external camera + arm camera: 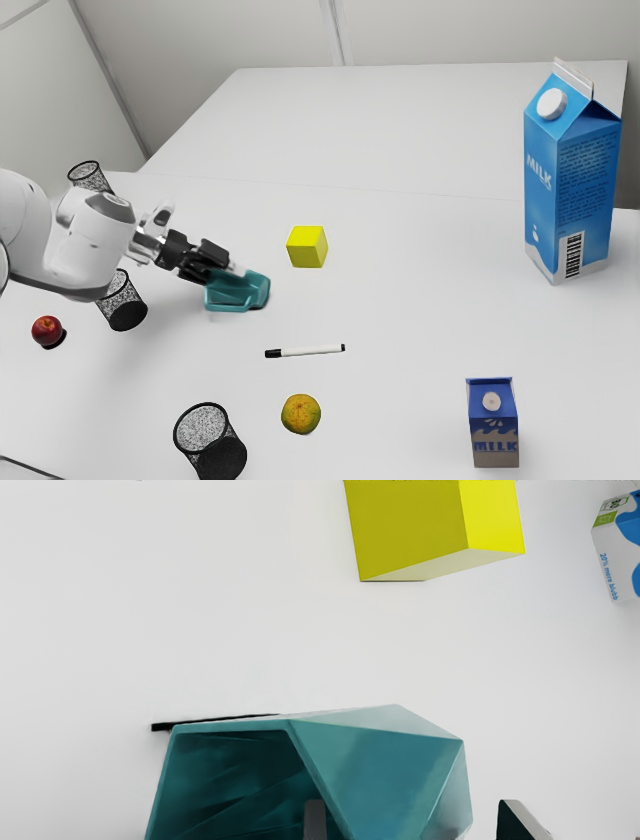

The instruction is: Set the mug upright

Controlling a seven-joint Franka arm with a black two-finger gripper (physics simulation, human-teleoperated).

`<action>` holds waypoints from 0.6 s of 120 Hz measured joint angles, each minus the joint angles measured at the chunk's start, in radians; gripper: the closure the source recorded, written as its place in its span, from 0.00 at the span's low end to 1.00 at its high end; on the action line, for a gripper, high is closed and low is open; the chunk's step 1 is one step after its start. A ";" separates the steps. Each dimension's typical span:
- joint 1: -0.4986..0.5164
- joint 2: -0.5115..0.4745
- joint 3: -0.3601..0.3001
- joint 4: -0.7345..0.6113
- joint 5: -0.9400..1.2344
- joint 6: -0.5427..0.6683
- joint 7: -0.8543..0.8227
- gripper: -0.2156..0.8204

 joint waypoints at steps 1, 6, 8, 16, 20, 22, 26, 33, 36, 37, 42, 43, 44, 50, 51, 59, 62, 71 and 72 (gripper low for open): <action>0.000 0.000 0.000 0.000 -0.002 0.000 0.002 0.53; 0.001 -0.001 0.000 0.000 -0.008 -0.003 0.013 0.60; 0.002 -0.002 0.000 0.000 -0.010 -0.003 0.017 0.63; 0.003 -0.007 -0.001 0.000 -0.016 -0.006 0.032 0.73; 0.004 -0.010 -0.002 0.001 -0.017 -0.007 0.038 0.76; 0.004 -0.012 -0.003 0.001 -0.018 -0.007 0.042 0.77; 0.004 -0.017 -0.003 0.001 -0.019 -0.008 0.048 0.80; 0.004 -0.031 -0.003 0.001 -0.019 -0.008 0.058 0.85; 0.003 -0.037 -0.003 0.002 -0.019 -0.009 0.063 0.87; 0.003 -0.039 -0.003 0.001 -0.019 -0.009 0.064 0.87; 0.002 -0.050 -0.004 0.001 -0.018 -0.010 0.071 0.90; 0.002 -0.051 -0.004 0.001 -0.018 -0.010 0.072 0.90; 0.002 -0.053 -0.004 0.001 -0.018 -0.010 0.073 0.90; 0.000 -0.067 -0.005 0.001 -0.016 -0.010 0.080 0.92; -0.001 -0.069 -0.005 0.000 -0.015 -0.010 0.081 0.92; -0.007 -0.090 -0.005 0.000 -0.011 -0.010 0.089 0.93; -0.010 -0.097 -0.005 0.000 -0.010 -0.010 0.092 0.93; -0.018 -0.122 -0.005 0.000 -0.006 -0.009 0.099 0.94; -0.019 -0.125 -0.005 0.000 -0.003 -0.008 0.099 0.94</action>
